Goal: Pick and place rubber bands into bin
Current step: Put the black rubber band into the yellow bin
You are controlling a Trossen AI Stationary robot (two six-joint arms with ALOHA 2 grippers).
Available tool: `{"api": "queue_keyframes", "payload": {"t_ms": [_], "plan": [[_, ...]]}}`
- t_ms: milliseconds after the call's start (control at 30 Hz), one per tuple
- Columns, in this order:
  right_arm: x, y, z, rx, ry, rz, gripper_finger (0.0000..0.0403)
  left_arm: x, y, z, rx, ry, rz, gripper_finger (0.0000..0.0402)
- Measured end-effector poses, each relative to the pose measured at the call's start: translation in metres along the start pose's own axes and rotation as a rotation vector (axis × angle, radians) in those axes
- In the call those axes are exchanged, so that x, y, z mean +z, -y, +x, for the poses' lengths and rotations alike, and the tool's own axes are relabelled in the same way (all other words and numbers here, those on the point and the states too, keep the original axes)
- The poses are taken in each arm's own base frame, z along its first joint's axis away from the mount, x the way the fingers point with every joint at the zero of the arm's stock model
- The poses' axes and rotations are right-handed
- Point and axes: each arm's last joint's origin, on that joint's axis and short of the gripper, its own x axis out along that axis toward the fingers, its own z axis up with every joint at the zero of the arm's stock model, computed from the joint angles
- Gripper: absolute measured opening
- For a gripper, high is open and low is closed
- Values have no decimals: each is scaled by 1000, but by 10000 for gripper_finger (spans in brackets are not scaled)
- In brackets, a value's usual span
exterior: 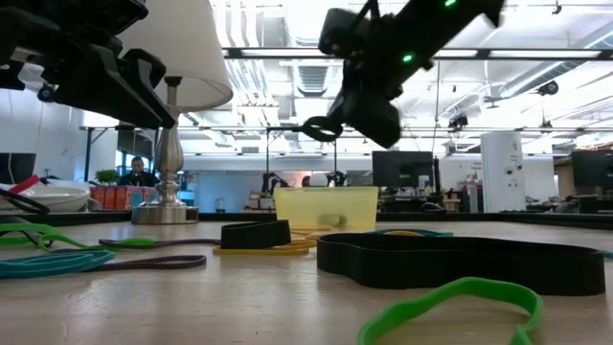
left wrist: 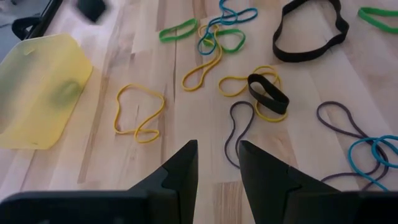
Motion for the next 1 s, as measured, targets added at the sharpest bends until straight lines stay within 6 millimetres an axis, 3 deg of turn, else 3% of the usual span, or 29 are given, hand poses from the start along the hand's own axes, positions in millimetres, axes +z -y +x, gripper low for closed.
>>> {"api": "queue_keyframes", "payload": {"t_ms": [200, 467, 700, 1000], "plan": [[-19, 48, 44, -3, -89, 115, 9, 0, 0, 0, 0, 0, 4, 101], [-56, 91, 94, 93, -163, 330, 8, 0, 0, 0, 0, 0, 5, 101], [-72, 107, 110, 161, -172, 441, 9, 0, 0, 0, 0, 0, 6, 101], [-73, 108, 111, 170, -174, 472, 9, 0, 0, 0, 0, 0, 6, 101]]}}
